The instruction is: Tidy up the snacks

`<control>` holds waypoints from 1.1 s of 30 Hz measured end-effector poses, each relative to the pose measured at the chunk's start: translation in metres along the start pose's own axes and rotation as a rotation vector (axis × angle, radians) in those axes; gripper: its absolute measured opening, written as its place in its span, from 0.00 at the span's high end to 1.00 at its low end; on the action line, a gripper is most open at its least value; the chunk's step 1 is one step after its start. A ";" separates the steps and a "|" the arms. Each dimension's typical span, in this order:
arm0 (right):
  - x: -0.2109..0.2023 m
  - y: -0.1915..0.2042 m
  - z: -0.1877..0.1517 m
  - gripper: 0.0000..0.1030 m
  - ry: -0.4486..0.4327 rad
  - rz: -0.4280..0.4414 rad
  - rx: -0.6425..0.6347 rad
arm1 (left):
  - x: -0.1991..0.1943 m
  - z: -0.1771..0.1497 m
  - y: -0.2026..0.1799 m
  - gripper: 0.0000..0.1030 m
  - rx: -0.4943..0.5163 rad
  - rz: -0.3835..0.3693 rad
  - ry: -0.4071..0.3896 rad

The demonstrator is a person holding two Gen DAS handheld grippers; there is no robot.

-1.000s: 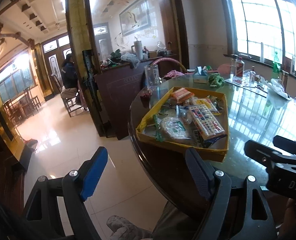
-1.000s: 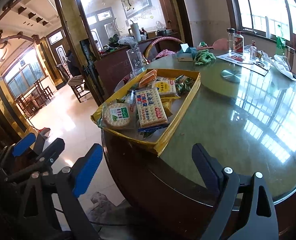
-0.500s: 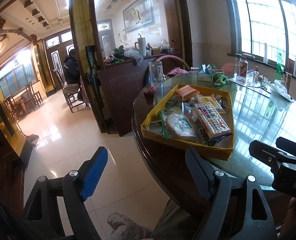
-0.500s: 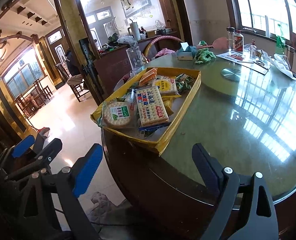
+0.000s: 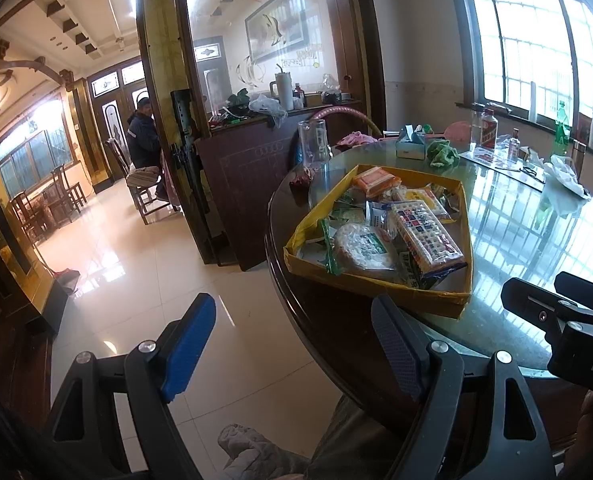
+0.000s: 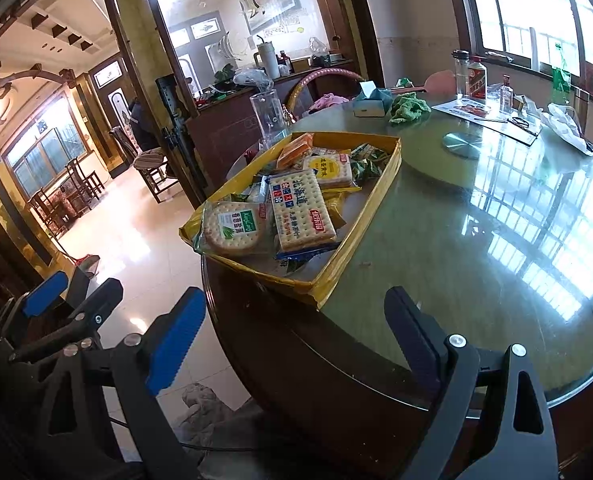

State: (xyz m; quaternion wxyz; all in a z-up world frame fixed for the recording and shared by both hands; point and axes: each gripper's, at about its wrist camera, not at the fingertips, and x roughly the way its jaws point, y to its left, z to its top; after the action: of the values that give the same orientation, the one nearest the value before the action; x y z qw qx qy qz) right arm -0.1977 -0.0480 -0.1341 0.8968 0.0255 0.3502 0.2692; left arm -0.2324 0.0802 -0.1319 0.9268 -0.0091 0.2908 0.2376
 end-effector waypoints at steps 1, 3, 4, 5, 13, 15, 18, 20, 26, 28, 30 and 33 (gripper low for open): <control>0.000 0.000 0.000 0.12 0.000 0.000 0.001 | 0.000 0.000 0.000 0.22 0.001 0.001 0.000; 0.001 0.000 0.000 0.12 0.001 -0.001 0.002 | 0.000 0.000 0.000 0.22 0.001 -0.001 0.001; 0.000 0.000 -0.001 0.12 0.001 -0.001 0.003 | 0.000 0.000 0.000 0.22 0.003 -0.002 0.001; 0.000 0.000 0.000 0.12 0.001 -0.001 0.002 | 0.000 0.000 0.000 0.22 0.005 -0.002 0.000; 0.002 0.001 -0.003 0.12 0.008 -0.006 0.004 | 0.004 0.000 0.001 0.22 0.010 -0.001 0.005; 0.003 0.002 -0.002 0.12 0.009 -0.003 0.004 | 0.005 -0.001 0.002 0.22 0.011 -0.002 0.004; 0.005 0.003 -0.002 0.12 0.010 -0.009 -0.007 | 0.012 0.001 0.000 0.22 0.016 -0.004 0.004; 0.009 0.000 0.000 0.12 0.017 -0.008 0.000 | 0.018 0.002 0.001 0.22 0.008 -0.006 0.004; 0.031 -0.012 0.010 0.12 0.052 -0.031 0.022 | 0.051 0.006 -0.004 0.22 0.013 -0.029 0.070; 0.037 -0.011 0.016 0.12 0.054 -0.036 0.010 | 0.063 0.007 -0.008 0.22 0.026 -0.025 0.088; 0.045 -0.009 0.020 0.12 0.053 -0.044 -0.010 | 0.075 0.009 -0.011 0.22 0.033 -0.026 0.100; 0.054 -0.006 0.025 0.12 0.051 -0.043 -0.037 | 0.089 0.010 -0.014 0.22 0.036 -0.029 0.106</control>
State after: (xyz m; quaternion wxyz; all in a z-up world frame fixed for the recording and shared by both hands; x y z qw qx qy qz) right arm -0.1457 -0.0221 -0.1498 0.8935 -0.0057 0.3684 0.2568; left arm -0.1574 0.1081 -0.1735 0.9134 -0.0091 0.3434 0.2183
